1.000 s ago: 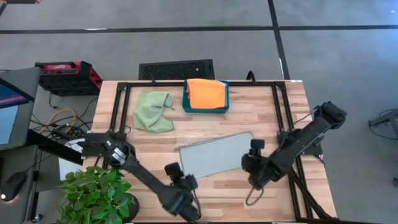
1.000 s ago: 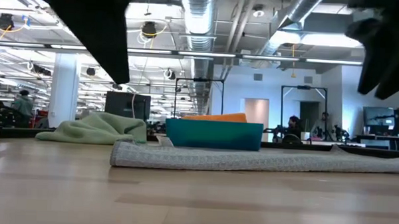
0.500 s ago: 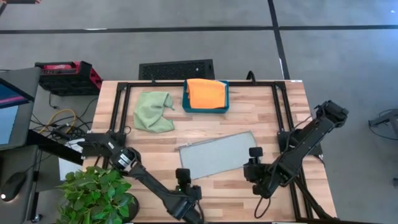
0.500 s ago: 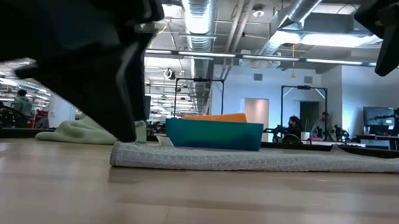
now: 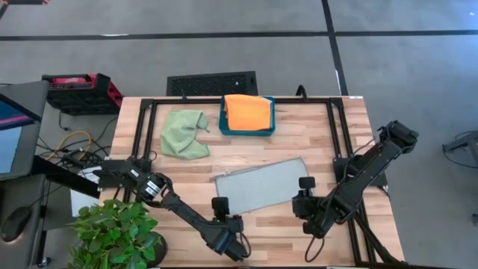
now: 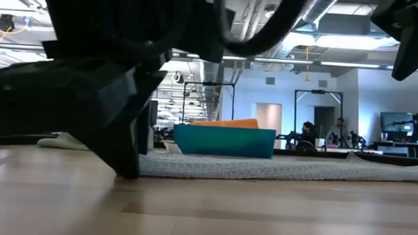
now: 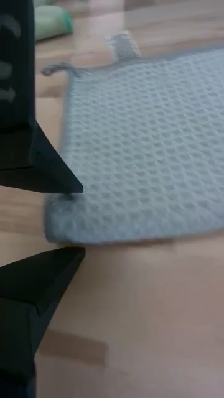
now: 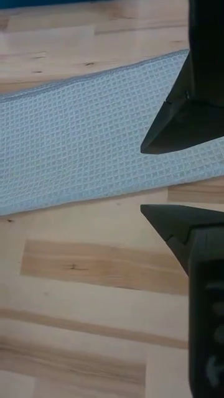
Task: Fold microfiber towels
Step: Fold the gray towel
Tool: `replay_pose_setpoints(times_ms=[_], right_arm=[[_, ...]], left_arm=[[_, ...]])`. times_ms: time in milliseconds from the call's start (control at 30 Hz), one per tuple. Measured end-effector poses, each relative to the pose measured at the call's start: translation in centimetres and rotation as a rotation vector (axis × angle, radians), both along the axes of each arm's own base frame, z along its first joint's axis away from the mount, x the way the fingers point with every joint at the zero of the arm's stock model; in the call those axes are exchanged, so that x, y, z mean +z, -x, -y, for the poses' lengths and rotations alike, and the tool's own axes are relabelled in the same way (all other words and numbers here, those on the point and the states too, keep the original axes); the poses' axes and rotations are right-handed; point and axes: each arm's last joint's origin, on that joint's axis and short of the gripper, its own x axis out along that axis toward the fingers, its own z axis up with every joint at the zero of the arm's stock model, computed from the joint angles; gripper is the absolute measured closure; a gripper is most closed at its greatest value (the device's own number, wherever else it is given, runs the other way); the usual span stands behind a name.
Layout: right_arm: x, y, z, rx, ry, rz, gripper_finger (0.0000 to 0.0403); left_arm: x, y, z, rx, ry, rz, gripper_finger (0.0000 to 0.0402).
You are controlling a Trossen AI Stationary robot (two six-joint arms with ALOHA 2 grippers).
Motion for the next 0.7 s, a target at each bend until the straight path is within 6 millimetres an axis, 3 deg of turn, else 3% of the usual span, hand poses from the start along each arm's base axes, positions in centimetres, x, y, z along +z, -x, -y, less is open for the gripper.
replay_pose_setpoints(times_ms=[233,467,600,700], right_arm=[[0.0,0.0,0.0,0.003,-0.012,-0.01,0.0242],[0.0,0.1,0.0,0.004,-0.008,-0.017,0.0242],[0.6,0.6,0.2,-0.008,-0.03,-0.004,0.0242],[1.3,1.2,0.4,-0.032,-0.061,0.014,0.0242]], left_arm=[[-0.2,-0.1,-0.5,-0.014,-0.005,-0.038,0.0272],[-0.3,-0.8,-1.4,-0.039,0.033,-0.088,0.0388],[-0.1,-0.6,-2.1,-0.02,-0.02,-0.16,0.0396],[1.8,0.0,-2.1,0.034,-0.035,-0.175,0.0399]])
